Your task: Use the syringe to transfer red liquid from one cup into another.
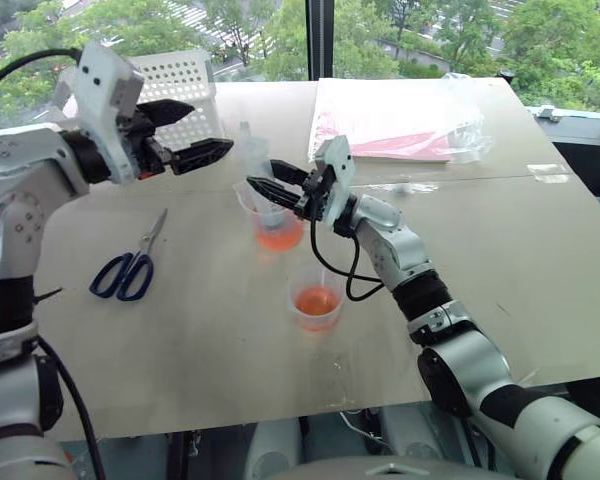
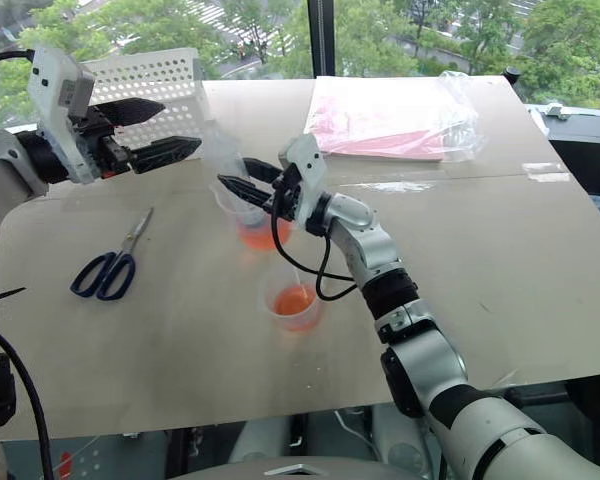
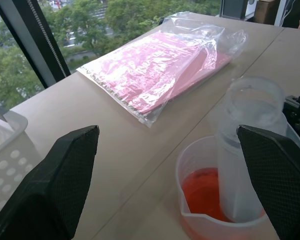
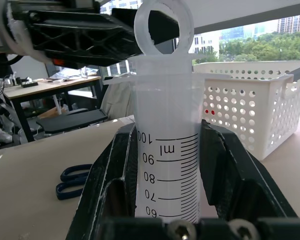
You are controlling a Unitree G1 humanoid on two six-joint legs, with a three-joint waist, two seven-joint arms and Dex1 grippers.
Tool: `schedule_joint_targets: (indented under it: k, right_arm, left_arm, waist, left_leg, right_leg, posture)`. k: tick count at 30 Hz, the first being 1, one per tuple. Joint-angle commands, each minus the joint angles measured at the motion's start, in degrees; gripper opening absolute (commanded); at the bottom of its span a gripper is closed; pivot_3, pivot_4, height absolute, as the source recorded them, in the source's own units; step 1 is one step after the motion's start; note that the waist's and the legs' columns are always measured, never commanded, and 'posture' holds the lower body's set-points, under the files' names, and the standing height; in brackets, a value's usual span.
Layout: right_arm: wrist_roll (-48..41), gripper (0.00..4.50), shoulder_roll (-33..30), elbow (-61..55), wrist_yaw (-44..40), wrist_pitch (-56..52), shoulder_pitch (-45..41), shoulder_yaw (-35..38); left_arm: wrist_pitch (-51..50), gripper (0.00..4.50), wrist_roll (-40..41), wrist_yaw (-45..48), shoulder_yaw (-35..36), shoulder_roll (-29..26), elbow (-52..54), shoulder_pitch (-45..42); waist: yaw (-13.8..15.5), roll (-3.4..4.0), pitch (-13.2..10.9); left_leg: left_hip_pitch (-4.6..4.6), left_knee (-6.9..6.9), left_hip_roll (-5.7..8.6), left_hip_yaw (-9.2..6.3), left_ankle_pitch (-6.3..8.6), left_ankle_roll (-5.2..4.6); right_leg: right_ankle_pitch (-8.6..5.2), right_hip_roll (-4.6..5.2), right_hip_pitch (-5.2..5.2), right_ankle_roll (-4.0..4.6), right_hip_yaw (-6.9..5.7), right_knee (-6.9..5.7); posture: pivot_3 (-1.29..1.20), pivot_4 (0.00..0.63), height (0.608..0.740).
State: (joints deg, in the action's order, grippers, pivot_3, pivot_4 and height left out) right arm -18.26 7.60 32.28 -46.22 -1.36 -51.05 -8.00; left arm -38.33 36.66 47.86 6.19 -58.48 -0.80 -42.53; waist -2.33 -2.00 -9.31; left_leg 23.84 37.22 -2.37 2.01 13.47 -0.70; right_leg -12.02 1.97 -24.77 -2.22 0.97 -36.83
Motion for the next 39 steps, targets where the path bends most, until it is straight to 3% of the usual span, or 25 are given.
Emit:
schedule_joint_targets:
  k: [1,10,14,19,21,39]
  right_arm:
    - [-0.55,1.34,2.21,-1.29,-1.34,1.61,-1.32,0.14]
    - [0.18,1.34,2.18,-0.09,-2.33,1.82,-1.87,-0.28]
    - [0.20,1.34,2.14,0.00,-3.02,1.51,-1.89,-0.48]
    - [0.50,1.34,2.09,0.23,-3.28,1.37,-2.10,-0.54]
    - [0.73,1.34,2.09,0.36,-3.31,1.34,-2.22,-0.49]
    - [2.38,1.33,2.90,2.34,-3.96,0.85,-2.09,-1.19]
  left_arm:
    - [2.53,4.50,-2.72,2.88,-0.57,1.26,-1.41,-3.13]
    - [2.59,4.50,-3.94,9.05,-0.65,4.33,-3.41,-5.53]
    - [3.64,3.34,-5.10,10.23,-1.18,6.10,-4.45,-6.31]
    - [4.73,0.74,-5.96,11.07,-0.48,8.09,-5.35,-7.78]
    - [4.86,0.01,-6.08,11.19,-0.01,8.61,-5.64,-8.32]
    - [6.28,0.00,-7.15,9.65,1.96,9.26,-8.51,-12.01]
  waist:
    - [-0.01,-0.01,0.00]
    - [-0.08,-0.01,-0.01]
    - [-0.02,-0.01,-0.01]
    - [-0.05,-0.01,-0.01]
    - [-0.08,-0.01,-0.01]
    - [-0.03,-0.01,-0.01]
  left_leg:
    - [0.00,0.01,0.00,0.02,0.00,0.00]
    - [0.00,0.04,-0.01,0.02,0.00,-0.01]
    - [0.00,0.04,-0.01,0.01,0.00,-0.01]
    - [0.00,0.07,-0.01,0.01,0.00,-0.01]
    - [0.00,0.07,-0.01,0.00,0.00,0.00]
    - [0.00,0.10,-0.01,-0.01,0.00,-0.01]
  right_leg:
    - [0.00,0.01,0.00,0.00,0.02,0.00]
    - [0.00,0.00,-0.01,-0.01,0.03,-0.04]
    - [0.00,0.00,-0.01,-0.01,0.02,-0.04]
    - [0.00,0.00,0.00,-0.01,0.03,-0.08]
    - [0.00,0.00,-0.01,-0.01,0.03,-0.08]
    - [0.00,0.01,0.00,-0.01,0.02,-0.13]
  posture:
    - [0.00,0.150,0.740]
    - [0.00,0.150,0.740]
    - [0.00,0.150,0.740]
    - [0.00,0.150,0.740]
    - [0.00,0.150,0.740]
    - [0.00,0.150,0.740]
